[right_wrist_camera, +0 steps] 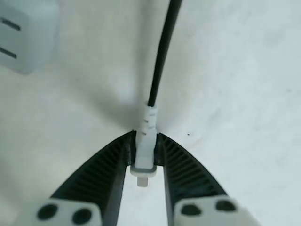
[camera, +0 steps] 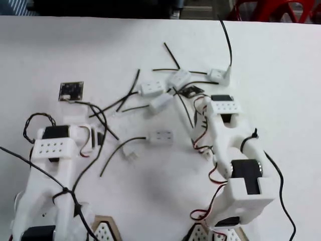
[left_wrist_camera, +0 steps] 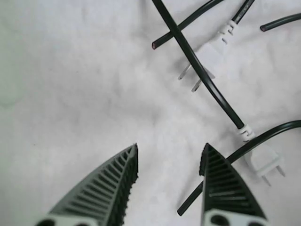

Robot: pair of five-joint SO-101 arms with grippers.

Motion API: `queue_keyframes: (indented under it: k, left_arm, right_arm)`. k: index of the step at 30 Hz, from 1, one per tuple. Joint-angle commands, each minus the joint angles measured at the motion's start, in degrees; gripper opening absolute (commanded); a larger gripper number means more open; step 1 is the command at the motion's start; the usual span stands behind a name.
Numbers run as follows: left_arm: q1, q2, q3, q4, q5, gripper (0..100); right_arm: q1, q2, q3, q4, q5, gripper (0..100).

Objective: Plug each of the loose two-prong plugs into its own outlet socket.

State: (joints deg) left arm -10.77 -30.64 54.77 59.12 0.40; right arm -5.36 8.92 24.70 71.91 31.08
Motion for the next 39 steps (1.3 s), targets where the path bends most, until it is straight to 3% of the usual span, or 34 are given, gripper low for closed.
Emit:
queue_keyframes:
  k: [1, 10, 14, 22, 29, 39]
  left_arm:
    - [-0.66, -2.59, -0.26, -0.97, -0.53, 22]
    - [0.04, -2.59, -0.88, -1.05, -0.53, 22]
    - [3.38, -2.59, -3.16, -0.62, -0.35, 22]
    - [9.98, -2.68, -9.32, -0.62, -0.18, 22]
    - [15.78, -2.68, -13.89, -0.44, -0.09, 22]
    - [20.53, -2.68, -29.01, 14.95, -0.09, 22]
  right_arm:
    - [-0.22, -2.68, -3.08, 4.26, -0.44, 1.6]
    - [-3.03, -29.67, -3.52, 17.19, -0.88, 1.6]
    - [-6.55, -41.98, 0.44, 16.48, -7.47, 1.6]
    - [-13.76, -63.08, 15.47, 4.09, -16.70, 1.6]
    - [-14.73, -72.92, 27.34, -9.54, -23.21, 1.6]
    - [-14.81, -76.26, 39.12, -23.60, -28.92, 1.6]
